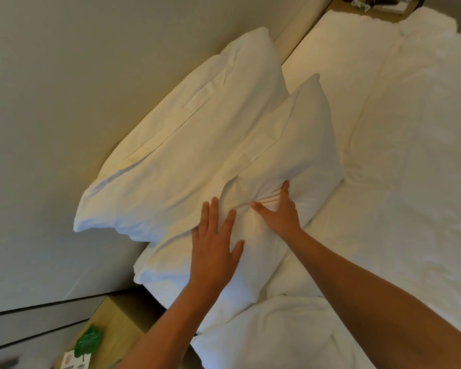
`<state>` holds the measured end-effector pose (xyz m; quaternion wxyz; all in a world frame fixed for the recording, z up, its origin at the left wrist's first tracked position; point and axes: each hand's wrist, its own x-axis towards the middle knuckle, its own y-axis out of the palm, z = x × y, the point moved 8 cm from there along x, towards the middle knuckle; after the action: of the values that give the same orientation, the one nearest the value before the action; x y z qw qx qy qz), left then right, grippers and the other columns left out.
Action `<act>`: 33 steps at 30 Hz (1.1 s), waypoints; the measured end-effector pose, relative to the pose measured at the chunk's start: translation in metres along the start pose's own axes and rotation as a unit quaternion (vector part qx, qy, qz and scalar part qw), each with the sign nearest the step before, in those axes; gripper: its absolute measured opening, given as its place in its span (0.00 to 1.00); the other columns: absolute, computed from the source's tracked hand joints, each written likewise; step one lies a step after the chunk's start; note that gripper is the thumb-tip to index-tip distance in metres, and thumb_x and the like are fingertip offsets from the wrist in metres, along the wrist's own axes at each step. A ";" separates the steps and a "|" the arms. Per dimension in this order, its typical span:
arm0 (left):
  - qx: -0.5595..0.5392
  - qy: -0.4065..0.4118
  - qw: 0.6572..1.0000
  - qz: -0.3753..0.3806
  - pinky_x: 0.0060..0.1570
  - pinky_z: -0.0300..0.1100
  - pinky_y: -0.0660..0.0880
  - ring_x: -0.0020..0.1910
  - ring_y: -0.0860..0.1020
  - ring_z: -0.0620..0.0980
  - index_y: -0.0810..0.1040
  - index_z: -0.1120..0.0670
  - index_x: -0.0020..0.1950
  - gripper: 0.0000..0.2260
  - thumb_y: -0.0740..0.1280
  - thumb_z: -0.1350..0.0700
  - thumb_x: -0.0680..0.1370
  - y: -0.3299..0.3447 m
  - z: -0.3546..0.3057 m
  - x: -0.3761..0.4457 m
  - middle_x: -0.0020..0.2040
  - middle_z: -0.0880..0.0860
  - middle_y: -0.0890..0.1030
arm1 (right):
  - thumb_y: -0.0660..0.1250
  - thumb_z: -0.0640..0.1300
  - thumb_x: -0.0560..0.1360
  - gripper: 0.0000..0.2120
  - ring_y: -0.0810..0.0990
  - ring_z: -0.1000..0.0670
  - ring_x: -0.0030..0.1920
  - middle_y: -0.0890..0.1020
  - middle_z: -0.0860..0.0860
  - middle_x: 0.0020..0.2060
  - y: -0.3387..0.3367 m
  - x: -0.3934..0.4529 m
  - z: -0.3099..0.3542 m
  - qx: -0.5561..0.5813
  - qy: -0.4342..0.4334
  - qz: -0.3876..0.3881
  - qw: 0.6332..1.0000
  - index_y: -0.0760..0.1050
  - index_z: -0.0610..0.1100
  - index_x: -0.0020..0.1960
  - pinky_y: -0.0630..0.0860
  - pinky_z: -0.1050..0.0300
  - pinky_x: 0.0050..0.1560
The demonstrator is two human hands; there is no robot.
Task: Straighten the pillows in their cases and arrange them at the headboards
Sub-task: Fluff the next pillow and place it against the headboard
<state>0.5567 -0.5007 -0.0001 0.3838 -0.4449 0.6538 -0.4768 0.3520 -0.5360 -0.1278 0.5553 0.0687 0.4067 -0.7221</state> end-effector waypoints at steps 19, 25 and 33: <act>-0.053 0.007 0.990 0.129 0.77 0.59 0.59 0.83 0.50 0.56 0.56 0.42 0.82 0.30 0.60 0.39 0.82 0.004 0.045 -0.014 0.84 0.56 0.50 | 0.64 0.58 0.83 0.34 0.74 0.43 0.74 0.69 0.45 0.79 0.001 -0.119 -0.018 -0.118 -0.038 0.131 0.984 0.56 0.53 0.84 0.69 0.49 0.75; -0.153 -0.005 0.970 0.188 0.78 0.56 0.59 0.82 0.55 0.58 0.61 0.49 0.81 0.30 0.62 0.41 0.82 -0.019 0.002 -0.034 0.83 0.58 0.55 | 0.66 0.59 0.81 0.24 0.79 0.47 0.66 0.81 0.47 0.68 -0.055 -0.213 -0.051 -0.094 0.038 0.063 0.993 0.74 0.50 0.74 0.73 0.52 0.67; -0.303 0.071 0.899 0.309 0.54 0.44 0.72 0.53 0.80 0.50 0.78 0.51 0.62 0.13 0.67 0.46 0.81 -0.018 -0.134 -0.113 0.63 0.54 0.81 | 0.68 0.57 0.81 0.15 0.83 0.49 0.57 0.84 0.50 0.57 -0.158 -0.397 -0.146 0.080 0.131 -0.153 0.976 0.81 0.52 0.65 0.78 0.55 0.57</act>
<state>0.4713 -0.3588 0.0593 0.3110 -0.2801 0.8969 -0.1430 0.3135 -0.1348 0.0753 0.3729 0.1436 0.4229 -0.8133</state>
